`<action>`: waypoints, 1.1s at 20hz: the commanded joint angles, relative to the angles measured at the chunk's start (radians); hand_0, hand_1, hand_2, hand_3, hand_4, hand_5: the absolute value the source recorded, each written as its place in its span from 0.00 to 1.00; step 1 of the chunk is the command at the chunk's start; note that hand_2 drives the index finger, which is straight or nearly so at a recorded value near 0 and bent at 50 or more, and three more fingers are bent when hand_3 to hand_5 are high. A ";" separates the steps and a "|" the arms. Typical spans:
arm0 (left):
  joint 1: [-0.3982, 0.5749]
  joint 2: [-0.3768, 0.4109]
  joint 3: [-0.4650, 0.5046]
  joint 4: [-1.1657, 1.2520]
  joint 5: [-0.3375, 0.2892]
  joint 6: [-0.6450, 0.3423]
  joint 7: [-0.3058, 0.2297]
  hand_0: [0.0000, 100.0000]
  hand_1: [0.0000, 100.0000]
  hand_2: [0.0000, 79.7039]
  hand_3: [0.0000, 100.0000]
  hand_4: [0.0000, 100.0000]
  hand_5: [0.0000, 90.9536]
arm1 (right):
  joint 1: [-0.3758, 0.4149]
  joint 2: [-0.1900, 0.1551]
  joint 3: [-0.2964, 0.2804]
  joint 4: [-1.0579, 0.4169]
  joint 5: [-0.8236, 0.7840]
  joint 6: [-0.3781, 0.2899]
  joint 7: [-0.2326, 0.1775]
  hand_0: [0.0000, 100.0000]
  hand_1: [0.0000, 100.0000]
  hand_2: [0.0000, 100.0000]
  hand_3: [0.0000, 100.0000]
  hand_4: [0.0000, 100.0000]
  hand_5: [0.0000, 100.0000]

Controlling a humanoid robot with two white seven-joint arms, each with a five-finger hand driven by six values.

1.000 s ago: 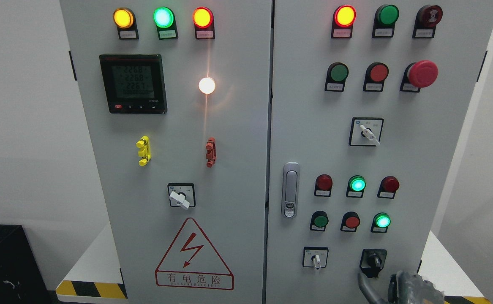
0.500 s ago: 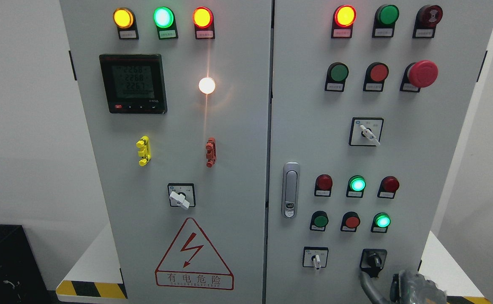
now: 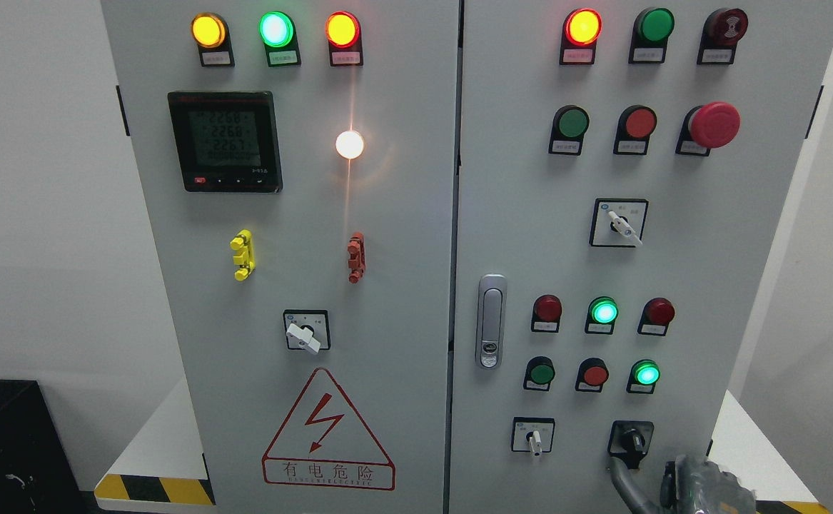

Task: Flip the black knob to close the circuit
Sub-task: 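Twist the black rotary knob with the right hand fingers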

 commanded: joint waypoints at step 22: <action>0.023 0.000 0.000 -0.029 0.000 0.000 0.000 0.12 0.56 0.00 0.00 0.00 0.00 | -0.005 -0.019 -0.064 0.005 -0.015 -0.001 0.001 0.00 0.00 0.93 1.00 1.00 1.00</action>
